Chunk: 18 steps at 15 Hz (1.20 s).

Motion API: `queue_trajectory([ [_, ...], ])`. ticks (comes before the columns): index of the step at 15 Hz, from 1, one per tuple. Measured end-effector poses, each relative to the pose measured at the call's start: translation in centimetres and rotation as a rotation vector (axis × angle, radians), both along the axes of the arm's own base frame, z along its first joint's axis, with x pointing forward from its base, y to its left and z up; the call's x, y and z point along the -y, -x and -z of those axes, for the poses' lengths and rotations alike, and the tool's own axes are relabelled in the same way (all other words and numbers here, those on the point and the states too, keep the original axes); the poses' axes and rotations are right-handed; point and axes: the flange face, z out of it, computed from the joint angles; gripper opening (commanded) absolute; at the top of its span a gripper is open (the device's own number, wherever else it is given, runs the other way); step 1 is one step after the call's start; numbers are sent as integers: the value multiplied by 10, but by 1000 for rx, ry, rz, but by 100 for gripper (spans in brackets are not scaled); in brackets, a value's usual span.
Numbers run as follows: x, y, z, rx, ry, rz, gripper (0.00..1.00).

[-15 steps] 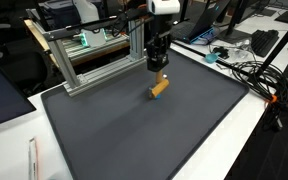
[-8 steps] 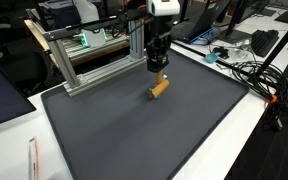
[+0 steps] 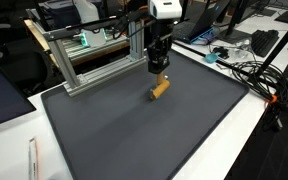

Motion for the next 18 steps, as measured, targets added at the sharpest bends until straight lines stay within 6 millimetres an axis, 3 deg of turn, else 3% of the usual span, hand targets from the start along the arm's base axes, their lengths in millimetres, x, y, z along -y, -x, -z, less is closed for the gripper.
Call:
queue_trajectory([
  [18,7,-15,2,-75,-15,-9,22],
])
